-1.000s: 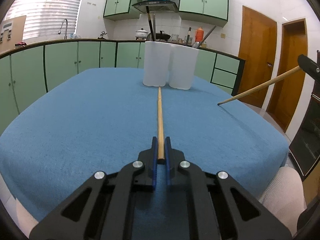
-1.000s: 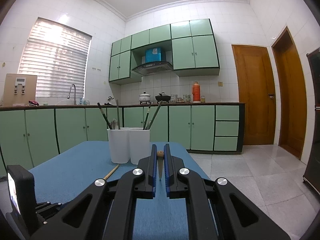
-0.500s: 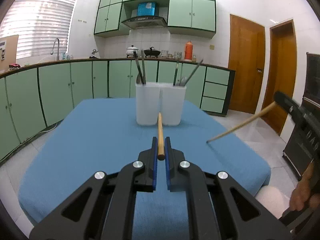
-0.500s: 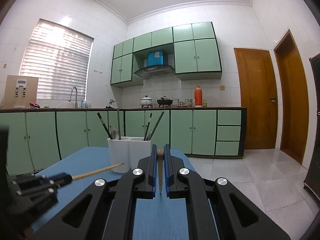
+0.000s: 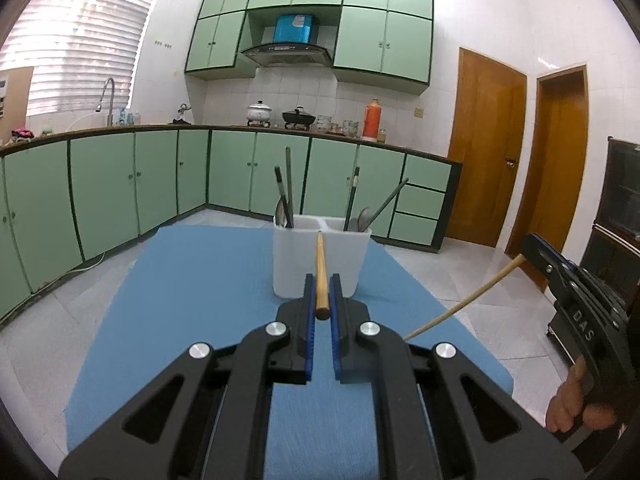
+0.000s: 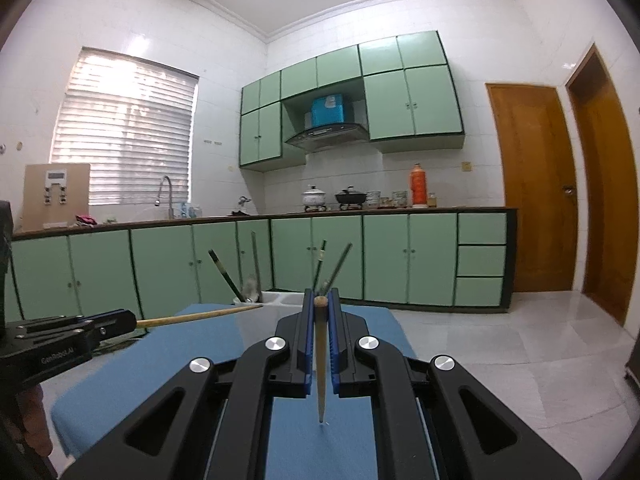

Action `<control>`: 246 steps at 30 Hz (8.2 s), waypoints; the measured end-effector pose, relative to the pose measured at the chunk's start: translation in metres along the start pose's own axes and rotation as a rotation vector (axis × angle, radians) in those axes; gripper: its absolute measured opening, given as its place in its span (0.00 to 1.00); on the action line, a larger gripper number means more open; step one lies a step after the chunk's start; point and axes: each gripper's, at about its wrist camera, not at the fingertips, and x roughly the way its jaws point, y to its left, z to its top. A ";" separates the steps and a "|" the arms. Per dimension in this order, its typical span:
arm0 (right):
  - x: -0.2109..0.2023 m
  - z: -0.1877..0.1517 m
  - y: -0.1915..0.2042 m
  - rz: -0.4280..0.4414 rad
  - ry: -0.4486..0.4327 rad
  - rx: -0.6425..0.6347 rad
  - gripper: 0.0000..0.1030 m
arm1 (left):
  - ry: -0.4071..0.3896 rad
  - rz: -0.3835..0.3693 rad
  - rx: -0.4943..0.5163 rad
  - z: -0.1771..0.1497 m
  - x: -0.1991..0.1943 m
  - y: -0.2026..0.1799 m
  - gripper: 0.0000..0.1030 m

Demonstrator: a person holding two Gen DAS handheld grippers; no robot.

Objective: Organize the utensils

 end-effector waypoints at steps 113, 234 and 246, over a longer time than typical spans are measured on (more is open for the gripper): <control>0.121 0.070 -0.002 -0.061 0.009 0.009 0.85 | -0.085 0.123 0.027 0.112 0.090 0.048 0.93; 0.022 0.050 0.024 0.013 0.193 -0.023 0.91 | -0.031 0.160 0.063 0.052 -0.021 0.004 0.95; 0.023 0.050 0.024 0.012 0.194 -0.024 0.91 | -0.032 0.162 0.064 0.053 -0.020 0.003 0.95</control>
